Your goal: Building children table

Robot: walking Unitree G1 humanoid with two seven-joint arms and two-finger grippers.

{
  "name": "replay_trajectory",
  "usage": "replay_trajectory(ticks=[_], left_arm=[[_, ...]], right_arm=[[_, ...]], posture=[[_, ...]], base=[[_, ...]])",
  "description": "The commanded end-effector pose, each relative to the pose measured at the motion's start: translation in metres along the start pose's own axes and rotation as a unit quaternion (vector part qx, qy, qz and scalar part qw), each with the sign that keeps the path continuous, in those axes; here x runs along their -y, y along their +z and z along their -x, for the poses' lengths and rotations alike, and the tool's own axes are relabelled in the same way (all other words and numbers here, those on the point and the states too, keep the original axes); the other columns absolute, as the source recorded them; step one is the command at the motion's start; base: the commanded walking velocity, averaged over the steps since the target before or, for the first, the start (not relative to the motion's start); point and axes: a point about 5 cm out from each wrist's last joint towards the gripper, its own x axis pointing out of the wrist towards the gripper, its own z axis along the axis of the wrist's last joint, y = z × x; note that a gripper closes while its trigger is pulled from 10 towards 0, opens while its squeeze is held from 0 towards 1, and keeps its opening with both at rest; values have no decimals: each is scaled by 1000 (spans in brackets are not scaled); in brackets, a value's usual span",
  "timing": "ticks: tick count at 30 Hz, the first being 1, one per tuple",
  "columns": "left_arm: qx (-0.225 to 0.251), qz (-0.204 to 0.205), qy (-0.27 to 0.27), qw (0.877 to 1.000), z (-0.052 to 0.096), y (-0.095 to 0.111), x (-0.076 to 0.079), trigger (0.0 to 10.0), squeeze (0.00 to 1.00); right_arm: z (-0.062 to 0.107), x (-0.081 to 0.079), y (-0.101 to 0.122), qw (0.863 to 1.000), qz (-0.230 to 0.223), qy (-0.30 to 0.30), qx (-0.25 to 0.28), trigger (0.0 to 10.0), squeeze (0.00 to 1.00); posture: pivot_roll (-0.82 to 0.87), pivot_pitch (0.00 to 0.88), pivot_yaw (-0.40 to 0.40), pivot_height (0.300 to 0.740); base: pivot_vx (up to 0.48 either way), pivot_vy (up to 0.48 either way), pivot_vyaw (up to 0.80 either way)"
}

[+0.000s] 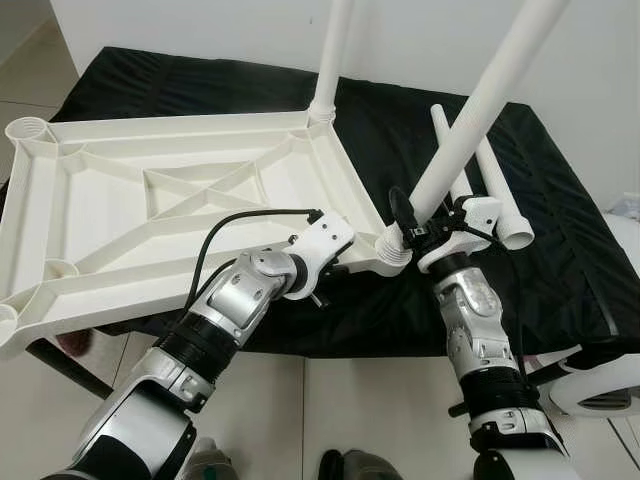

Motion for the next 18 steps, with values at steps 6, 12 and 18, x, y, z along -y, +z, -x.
replay_trajectory(ticks=[6, 12, 18], left_arm=[[55, -42, -27, 997, 4, 30, 8, 10000, 0], [56, -42, -27, 997, 5, 30, 7, 10000, 0], [55, -42, -27, 997, 6, 30, 7, 10000, 0]], right_arm=[[18, -6, -31, 996, -17, -2, -83, 10000, 0], [21, -6, -32, 996, -18, -28, -80, 10000, 0], [21, -1, -30, 993, 1, -94, -78, 10000, 0]], posture=[[52, 31, -92, 740], [52, 40, -89, 740], [51, 47, -86, 740]], base=[[0, 0, 0], [0, 0, 0], [0, 0, 0]])
